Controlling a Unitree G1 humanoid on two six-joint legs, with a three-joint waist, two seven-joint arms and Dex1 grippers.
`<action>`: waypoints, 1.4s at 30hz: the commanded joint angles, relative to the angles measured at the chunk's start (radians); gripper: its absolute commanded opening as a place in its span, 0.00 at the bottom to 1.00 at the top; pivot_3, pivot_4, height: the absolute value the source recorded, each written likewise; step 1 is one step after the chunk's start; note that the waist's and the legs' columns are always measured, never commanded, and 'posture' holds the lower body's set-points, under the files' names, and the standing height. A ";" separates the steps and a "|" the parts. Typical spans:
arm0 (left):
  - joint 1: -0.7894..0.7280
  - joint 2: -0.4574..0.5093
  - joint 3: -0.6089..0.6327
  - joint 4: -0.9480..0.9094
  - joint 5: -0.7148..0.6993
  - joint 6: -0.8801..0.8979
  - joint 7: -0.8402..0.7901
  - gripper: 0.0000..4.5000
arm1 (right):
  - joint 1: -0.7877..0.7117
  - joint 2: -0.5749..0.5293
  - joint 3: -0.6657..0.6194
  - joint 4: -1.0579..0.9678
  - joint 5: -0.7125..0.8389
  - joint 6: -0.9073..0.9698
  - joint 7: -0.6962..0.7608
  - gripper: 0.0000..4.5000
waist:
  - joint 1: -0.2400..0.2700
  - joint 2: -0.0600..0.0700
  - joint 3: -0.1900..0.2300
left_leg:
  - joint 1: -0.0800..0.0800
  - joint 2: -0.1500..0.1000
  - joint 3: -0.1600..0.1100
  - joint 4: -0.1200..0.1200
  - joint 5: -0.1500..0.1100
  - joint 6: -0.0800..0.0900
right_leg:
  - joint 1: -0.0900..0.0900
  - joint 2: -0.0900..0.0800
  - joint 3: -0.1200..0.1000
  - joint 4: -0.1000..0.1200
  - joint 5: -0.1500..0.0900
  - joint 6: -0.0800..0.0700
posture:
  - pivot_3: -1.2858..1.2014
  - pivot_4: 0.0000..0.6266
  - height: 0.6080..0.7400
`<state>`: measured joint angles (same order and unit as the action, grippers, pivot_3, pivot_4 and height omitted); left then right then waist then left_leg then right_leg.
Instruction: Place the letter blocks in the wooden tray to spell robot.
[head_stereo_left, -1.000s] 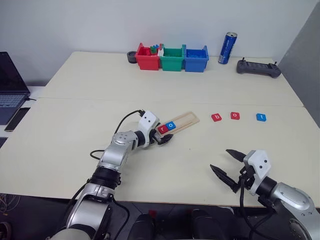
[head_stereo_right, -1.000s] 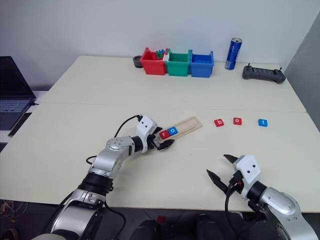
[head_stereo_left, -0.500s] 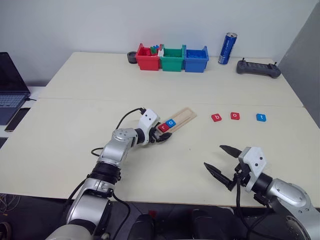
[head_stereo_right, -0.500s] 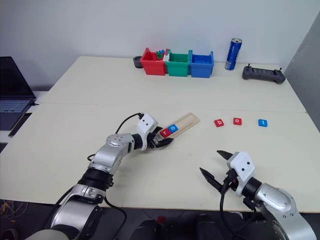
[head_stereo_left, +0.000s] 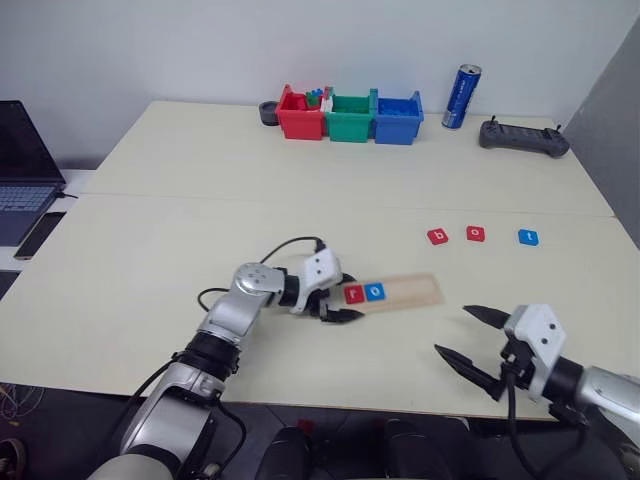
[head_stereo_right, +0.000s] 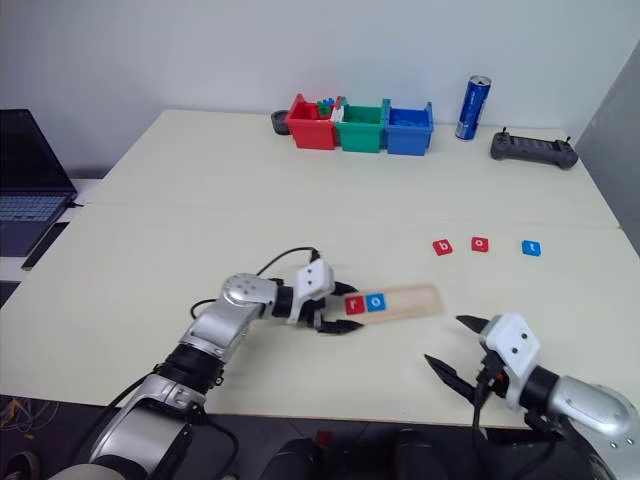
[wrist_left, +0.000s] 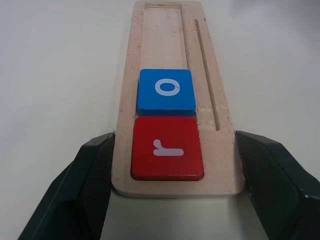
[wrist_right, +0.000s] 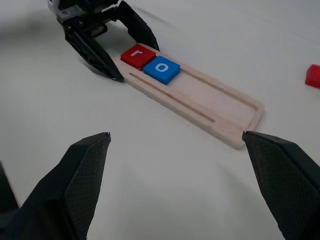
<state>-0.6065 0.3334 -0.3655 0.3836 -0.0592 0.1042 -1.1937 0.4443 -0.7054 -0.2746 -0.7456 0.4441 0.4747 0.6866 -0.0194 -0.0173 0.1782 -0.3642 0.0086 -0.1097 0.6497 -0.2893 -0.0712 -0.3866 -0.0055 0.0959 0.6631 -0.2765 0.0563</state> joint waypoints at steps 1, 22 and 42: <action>-0.033 -0.042 -0.053 0.037 0.017 -0.044 -0.047 0.75 | 0.046 -0.002 -0.080 -0.055 0.003 -0.026 0.014 1.00 | -0.003 0.000 0.000 | 0.000 0.000 0.000 0.000 0.000 0.000 | 0.000 0.000 0.000 0.000 0.000 0.000 | 0.52 0.24 1.00; 0.005 0.016 -0.042 -0.052 0.010 0.016 -0.076 0.75 | 0.169 0.017 -0.152 -0.089 -0.019 -0.076 0.058 1.00 | -0.015 0.000 0.000 | 0.001 0.002 0.000 0.000 0.000 0.000 | 0.000 0.003 0.001 0.001 -0.002 0.003 | 0.52 0.24 1.00; 0.106 0.103 -0.026 -0.209 -0.034 0.083 -0.057 0.75 | 0.050 -0.034 -0.065 -0.050 -0.014 -0.052 0.098 1.00 | -0.013 0.000 0.000 | 0.001 0.002 0.000 0.000 0.000 0.000 | 0.000 0.003 0.001 0.001 0.000 0.000 | 0.52 0.24 1.00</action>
<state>-0.5146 0.4199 -0.4043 0.1923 -0.0905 0.1868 -1.2532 0.4980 -0.7294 -0.3304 -0.7839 0.4185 0.4226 0.7722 -0.0325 -0.0175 0.1784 -0.3628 0.0109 -0.1093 0.6501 -0.2891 -0.0708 -0.3865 -0.0029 0.0971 0.6644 -0.2768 0.0563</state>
